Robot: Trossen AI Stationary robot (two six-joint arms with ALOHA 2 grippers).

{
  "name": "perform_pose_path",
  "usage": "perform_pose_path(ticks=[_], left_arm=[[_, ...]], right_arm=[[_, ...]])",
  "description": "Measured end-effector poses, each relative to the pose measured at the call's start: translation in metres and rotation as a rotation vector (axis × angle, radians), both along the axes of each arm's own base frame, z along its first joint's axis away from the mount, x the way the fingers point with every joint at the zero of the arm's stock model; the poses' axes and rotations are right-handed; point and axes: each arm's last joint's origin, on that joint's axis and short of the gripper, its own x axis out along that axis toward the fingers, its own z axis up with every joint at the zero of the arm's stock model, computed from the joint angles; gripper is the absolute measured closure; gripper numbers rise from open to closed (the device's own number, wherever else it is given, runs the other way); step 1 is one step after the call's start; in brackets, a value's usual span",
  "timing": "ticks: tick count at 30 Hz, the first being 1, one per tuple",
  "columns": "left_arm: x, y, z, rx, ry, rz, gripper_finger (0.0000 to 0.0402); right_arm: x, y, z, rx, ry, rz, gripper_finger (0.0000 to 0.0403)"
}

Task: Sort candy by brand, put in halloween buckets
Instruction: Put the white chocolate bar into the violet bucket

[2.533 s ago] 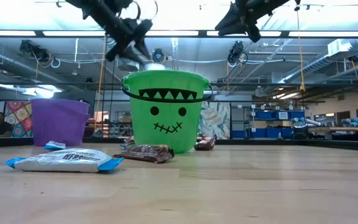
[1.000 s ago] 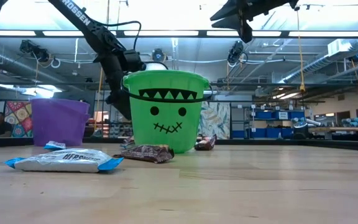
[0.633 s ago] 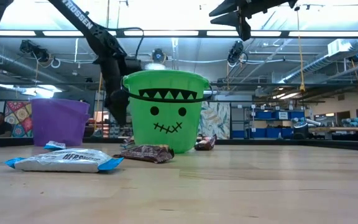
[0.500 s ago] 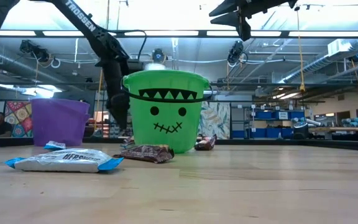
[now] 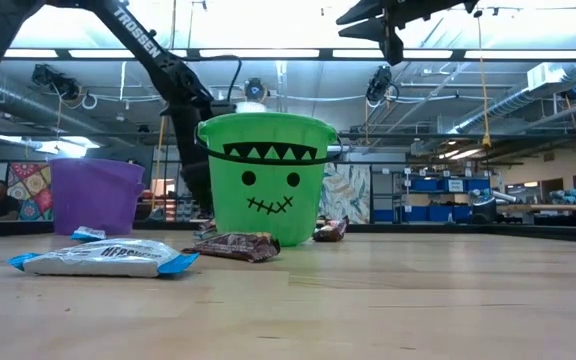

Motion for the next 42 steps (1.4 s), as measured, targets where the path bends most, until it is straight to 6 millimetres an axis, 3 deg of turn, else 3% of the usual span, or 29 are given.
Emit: perform_pose_path(ticks=[7,18,25,33,42], left_arm=[[-0.002,-0.008,-0.007,-0.043,0.096,-0.131,0.0233],[0.007,-0.009,-0.005,0.101,0.190,-0.292,0.0233],[0.017,0.001,-0.002,0.229,0.110,-0.279,0.0233],[0.016,0.000,-0.025,0.125,0.163,-0.272,0.0233],[0.025,0.009,-0.021,0.241,0.093,-0.249,0.0233]], right_arm=[[0.000,0.001,0.000,-0.008,-0.001,0.035,0.0297],[0.003,0.007,0.000,-0.097,0.013,0.083,0.0297],[0.004,0.009,0.000,-0.095,0.012,0.091,0.0297],[0.004,0.010,0.000,-0.051,0.004,0.084,0.0297],[0.005,0.012,0.000,-0.022,-0.001,0.097,0.0297]])
